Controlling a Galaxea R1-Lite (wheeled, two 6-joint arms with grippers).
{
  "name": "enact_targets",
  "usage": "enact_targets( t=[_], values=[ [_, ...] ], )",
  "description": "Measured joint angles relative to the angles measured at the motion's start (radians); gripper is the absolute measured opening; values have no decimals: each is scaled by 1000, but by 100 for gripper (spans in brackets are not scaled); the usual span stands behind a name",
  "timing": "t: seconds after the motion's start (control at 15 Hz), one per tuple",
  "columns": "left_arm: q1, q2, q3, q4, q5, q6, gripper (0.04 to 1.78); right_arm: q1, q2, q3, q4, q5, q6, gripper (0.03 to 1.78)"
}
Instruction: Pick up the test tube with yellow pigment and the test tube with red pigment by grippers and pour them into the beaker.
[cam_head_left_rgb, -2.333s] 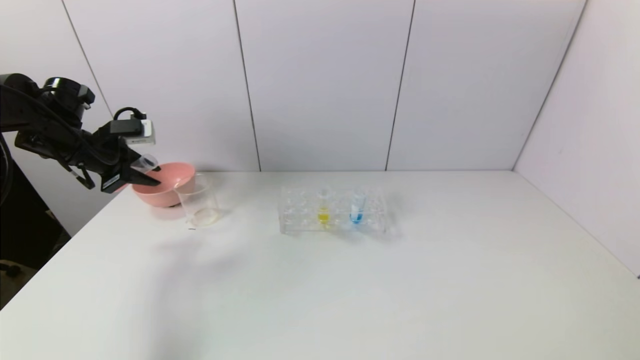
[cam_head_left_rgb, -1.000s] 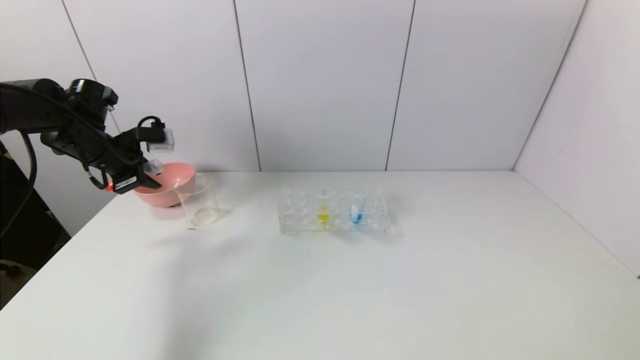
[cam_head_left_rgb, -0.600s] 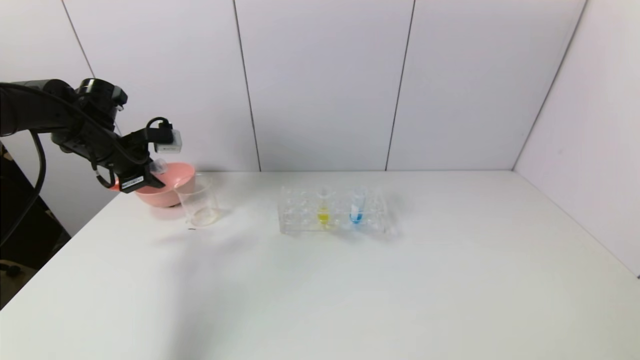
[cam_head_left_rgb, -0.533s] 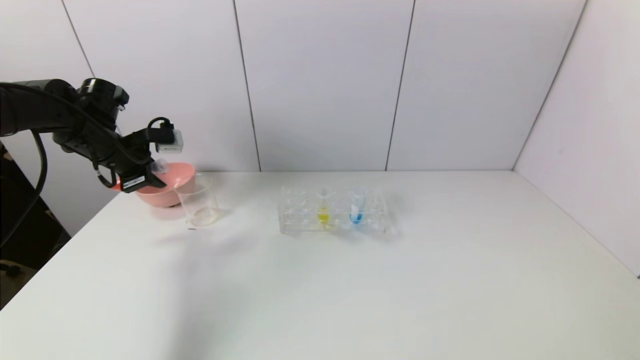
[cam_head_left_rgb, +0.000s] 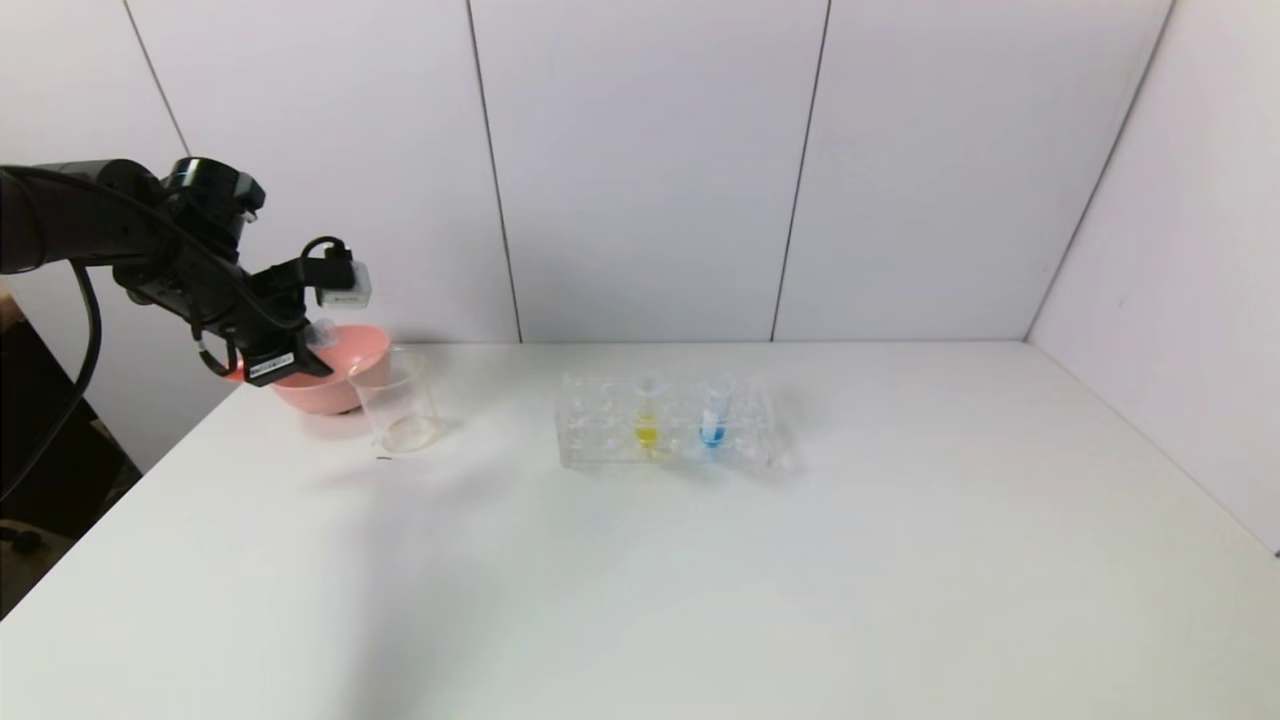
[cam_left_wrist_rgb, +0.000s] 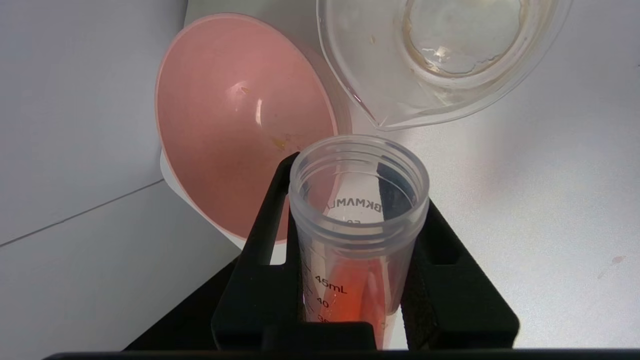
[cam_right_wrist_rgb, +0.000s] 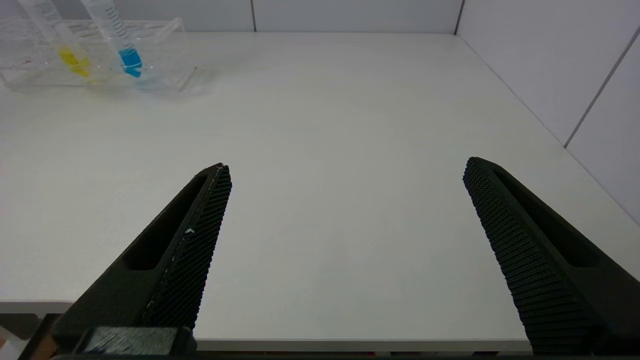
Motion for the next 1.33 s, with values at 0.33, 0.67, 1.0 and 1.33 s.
enact_targets(
  t=[0.33, 0.67, 1.0, 1.33],
  values=[
    [-6, 0, -1, 0, 0, -1, 53, 0, 0, 0, 0, 0, 0, 170],
    [-13, 2, -4, 0, 1, -1, 53, 0, 0, 0, 0, 0, 0, 170],
    [-15, 6, -6, 1, 48, -1, 53, 0, 0, 0, 0, 0, 0, 170],
    [-30, 9, -6, 0, 98, -1, 53, 0, 0, 0, 0, 0, 0, 170]
  ],
)
